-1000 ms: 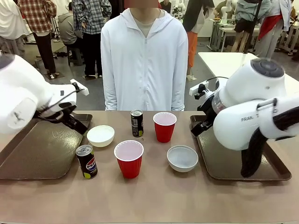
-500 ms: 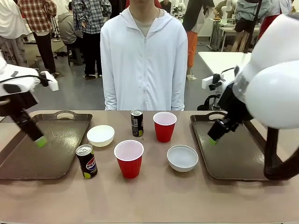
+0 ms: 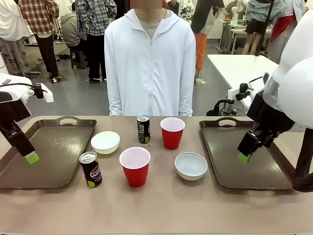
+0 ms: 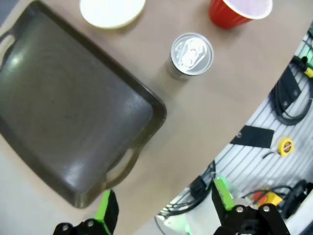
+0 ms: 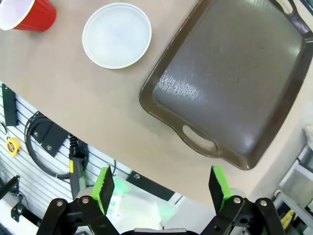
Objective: Prepare tableware on both trays.
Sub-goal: Pick up a Picnic Bowl from the table and place it on a Handle tray.
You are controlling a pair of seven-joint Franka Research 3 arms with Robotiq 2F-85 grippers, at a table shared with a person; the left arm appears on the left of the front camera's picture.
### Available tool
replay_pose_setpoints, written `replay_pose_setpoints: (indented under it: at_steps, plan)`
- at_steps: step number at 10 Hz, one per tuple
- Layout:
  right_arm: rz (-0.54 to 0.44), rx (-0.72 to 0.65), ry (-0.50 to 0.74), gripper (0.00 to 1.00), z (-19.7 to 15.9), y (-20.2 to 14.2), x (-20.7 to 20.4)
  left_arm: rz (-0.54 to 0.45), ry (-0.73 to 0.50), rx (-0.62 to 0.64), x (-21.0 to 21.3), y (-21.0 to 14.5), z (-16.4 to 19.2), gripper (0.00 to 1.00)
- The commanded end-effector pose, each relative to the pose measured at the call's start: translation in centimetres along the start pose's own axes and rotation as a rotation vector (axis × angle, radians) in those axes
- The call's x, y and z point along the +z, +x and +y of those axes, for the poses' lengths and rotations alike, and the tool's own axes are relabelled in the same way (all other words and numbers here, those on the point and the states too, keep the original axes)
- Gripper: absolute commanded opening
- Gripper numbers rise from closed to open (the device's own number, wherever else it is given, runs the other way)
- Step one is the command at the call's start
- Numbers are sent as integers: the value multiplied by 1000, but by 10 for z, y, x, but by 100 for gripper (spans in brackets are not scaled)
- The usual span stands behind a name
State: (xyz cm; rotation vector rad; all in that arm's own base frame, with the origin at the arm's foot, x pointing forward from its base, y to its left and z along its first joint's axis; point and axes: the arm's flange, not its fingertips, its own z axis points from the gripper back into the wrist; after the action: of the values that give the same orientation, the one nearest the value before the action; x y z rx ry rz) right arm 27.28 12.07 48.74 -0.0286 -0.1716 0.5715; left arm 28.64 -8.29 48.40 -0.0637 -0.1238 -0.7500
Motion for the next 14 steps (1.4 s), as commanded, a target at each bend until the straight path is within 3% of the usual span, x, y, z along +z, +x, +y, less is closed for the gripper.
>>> replay_pose_setpoints:
  at_steps: [1, 2, 4, 6, 8, 11, 14]
  plan:
    - [-49, -46, 198, 100, -18, 11, -9, -81, -157, 0, -13, 8, 16, 100]
    - [-65, -82, 403, 100, -41, 7, -12, -193, -310, -52, -14, 6, 31, 100]
    - [-162, -173, 716, 100, -99, -25, -11, -291, -552, -22, -5, -12, 75, 100]
    - [-245, -266, 850, 100, -144, -67, -18, -359, -653, 91, 0, -42, 120, 100]
    - [-331, -415, 914, 100, -183, -105, -29, -404, -711, 268, -8, -72, 160, 100]
    - [-406, -650, 896, 100, -226, -148, -42, -378, -723, 575, -30, -109, 201, 100]
    - [-464, -779, 872, 100, -247, -164, -53, -413, -653, 711, -34, -125, 218, 100]
